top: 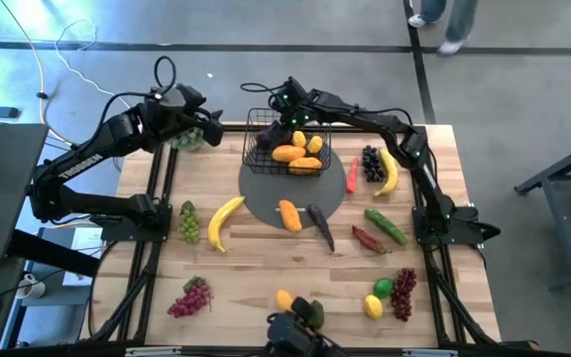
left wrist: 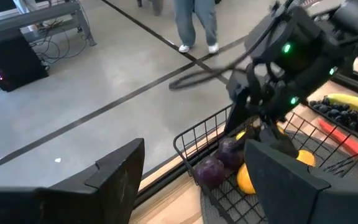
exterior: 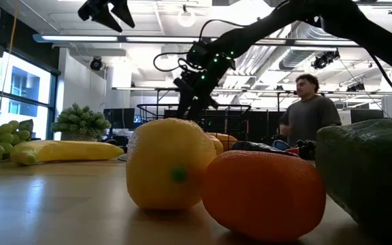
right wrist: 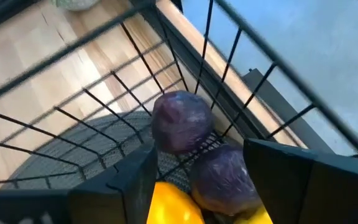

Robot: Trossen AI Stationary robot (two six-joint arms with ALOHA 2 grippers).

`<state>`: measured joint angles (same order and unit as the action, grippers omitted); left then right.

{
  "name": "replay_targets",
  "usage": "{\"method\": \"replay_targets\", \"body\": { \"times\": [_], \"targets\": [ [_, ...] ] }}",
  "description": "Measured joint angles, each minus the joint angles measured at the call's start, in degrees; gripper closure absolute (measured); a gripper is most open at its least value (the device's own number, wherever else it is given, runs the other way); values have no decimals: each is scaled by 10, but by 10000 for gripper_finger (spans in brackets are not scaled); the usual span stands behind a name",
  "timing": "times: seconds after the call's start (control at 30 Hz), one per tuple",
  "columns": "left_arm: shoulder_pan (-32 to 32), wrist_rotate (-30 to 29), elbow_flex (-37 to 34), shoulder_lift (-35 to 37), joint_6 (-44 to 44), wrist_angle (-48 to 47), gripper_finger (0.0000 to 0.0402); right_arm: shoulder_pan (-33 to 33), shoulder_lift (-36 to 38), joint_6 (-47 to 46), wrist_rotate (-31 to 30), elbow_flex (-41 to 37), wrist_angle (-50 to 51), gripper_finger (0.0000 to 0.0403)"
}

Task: Build produce basket
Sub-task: Put the lemon into the black wire basket

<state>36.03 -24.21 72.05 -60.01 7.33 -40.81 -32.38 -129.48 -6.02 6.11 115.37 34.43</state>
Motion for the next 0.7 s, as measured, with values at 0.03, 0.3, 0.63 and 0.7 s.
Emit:
{"method": "replay_targets", "body": {
  "times": [0.03,0.3,0.63,0.7],
  "targets": [
    [0,2,0,0,0,-5,135,0,5,0,0,0,6,183],
    [0,27,0,0,8,-52,122,2,34,-30,1,0,66,183],
    [1,73,0,0,15,-101,96,39,74,-70,-50,0,152,183],
    [1,103,0,0,15,-115,98,51,83,-70,-65,0,166,183]
  ]
}}
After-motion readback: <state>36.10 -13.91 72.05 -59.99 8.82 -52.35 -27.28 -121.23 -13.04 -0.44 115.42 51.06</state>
